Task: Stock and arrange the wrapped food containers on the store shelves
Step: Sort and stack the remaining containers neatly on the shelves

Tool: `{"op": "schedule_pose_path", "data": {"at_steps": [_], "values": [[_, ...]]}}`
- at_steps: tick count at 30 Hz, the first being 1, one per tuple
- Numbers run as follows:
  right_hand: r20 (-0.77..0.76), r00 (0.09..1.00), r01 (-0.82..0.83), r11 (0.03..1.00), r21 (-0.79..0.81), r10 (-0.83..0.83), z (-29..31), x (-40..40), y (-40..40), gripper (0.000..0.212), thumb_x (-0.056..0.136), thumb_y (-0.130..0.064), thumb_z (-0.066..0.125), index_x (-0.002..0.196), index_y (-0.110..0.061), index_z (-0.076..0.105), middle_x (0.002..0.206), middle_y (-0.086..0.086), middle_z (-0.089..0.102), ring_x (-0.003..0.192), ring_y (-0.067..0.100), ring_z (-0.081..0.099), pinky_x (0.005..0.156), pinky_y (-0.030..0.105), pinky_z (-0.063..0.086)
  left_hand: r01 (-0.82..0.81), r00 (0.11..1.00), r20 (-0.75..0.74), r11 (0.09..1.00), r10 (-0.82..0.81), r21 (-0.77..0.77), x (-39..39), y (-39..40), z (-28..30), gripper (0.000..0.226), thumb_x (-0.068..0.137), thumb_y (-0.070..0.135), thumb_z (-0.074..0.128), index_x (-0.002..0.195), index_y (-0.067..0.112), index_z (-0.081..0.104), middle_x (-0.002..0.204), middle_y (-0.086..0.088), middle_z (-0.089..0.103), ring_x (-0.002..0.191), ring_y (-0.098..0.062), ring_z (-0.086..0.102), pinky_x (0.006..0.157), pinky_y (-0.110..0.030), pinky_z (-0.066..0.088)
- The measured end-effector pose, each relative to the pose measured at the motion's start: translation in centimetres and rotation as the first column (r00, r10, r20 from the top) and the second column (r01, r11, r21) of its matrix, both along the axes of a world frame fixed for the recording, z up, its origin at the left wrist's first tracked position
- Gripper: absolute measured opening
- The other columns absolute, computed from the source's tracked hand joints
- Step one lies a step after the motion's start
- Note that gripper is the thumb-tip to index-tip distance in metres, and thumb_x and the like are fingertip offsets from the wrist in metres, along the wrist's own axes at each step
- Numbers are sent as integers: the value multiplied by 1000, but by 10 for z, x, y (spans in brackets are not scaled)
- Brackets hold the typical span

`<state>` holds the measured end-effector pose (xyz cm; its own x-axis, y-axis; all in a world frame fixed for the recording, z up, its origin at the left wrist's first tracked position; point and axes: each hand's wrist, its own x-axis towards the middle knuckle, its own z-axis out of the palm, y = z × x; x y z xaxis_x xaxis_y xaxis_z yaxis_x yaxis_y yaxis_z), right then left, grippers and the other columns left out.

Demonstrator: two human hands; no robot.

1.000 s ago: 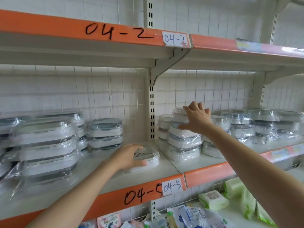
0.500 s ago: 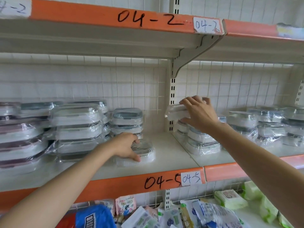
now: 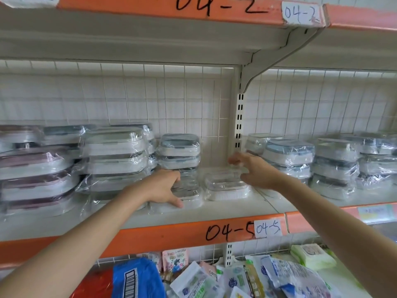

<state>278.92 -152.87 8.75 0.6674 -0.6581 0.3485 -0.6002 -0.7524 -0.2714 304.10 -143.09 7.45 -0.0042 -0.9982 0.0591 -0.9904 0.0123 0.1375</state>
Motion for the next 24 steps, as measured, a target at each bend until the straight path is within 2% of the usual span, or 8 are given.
{"op": "schedule_pose_path", "data": {"at_steps": [3, 6, 10, 11, 13, 18, 21, 24], "values": [[86, 995, 51, 998, 38, -54, 12, 3, -5, 60, 76, 13, 44, 132, -10, 43, 134, 4, 50, 122, 14, 46, 91, 17, 33, 0, 999, -47, 999, -2, -52, 1, 4, -6, 84, 69, 48, 78, 134, 17, 34, 141, -2, 37, 125, -18, 38, 94, -28, 35], [14, 998, 61, 996, 71, -62, 14, 13, -10, 62, 80, 6, 47, 139, -13, 39, 143, 4, 41, 133, 19, 34, 99, 22, 29, -40, 988, -156, 993, 23, -108, 4, 9, -11, 101, 63, 49, 82, 138, 18, 22, 145, -4, 28, 130, -17, 35, 101, -29, 33], [-263, 964, 86, 982, 167, -40, -4, 30, -21, 56, 85, -23, 62, 138, -23, 44, 144, 2, 35, 136, 24, 24, 112, 41, 23, 39, 992, -118, 991, -54, -128, 3, 11, -17, 80, 71, 47, 77, 136, 27, 34, 144, 9, 35, 127, -10, 37, 94, -23, 32], [-320, 945, 118, 982, 145, -66, -10, 34, -25, 55, 85, -33, 63, 137, -29, 44, 143, 1, 33, 136, 25, 22, 111, 43, 22, 63, 993, -92, 990, -75, -129, 1, 10, -15, 74, 73, 46, 76, 134, 29, 39, 141, 10, 38, 124, -9, 39, 89, -22, 31], [-303, 932, 210, 978, 8, -198, -19, 39, -35, 49, 87, -45, 59, 134, -39, 46, 136, -1, 33, 132, 24, 24, 108, 43, 24, 75, 996, -46, 991, -81, -113, -2, 6, -9, 67, 73, 42, 77, 131, 26, 46, 132, 9, 44, 120, -10, 42, 87, -23, 33], [-266, 876, 352, 910, -220, -403, -30, 57, -51, 32, 96, -31, 48, 127, -31, 53, 130, 0, 41, 127, 21, 34, 101, 38, 28, 77, 996, 39, 994, -74, -74, -10, -6, -1, 60, 73, 39, 78, 123, 20, 51, 120, 4, 48, 108, -13, 43, 82, -24, 35], [-280, 843, 395, 882, -256, -459, -32, 71, -57, 26, 95, -18, 48, 119, -23, 58, 126, 3, 42, 124, 22, 34, 100, 38, 31, 85, 996, 45, 993, -82, -76, -10, -8, -3, 59, 72, 39, 78, 121, 20, 50, 119, 3, 49, 103, -12, 43, 80, -25, 36], [-292, 834, 391, 874, -288, -469, -32, 76, -60, 27, 95, -17, 48, 121, -19, 57, 126, 3, 41, 124, 24, 33, 103, 41, 31, 82, 995, 69, 994, -77, -78, -8, -10, 0, 57, 72, 44, 76, 118, 20, 51, 119, 3, 50, 105, -14, 47, 80, -24, 37]]}}
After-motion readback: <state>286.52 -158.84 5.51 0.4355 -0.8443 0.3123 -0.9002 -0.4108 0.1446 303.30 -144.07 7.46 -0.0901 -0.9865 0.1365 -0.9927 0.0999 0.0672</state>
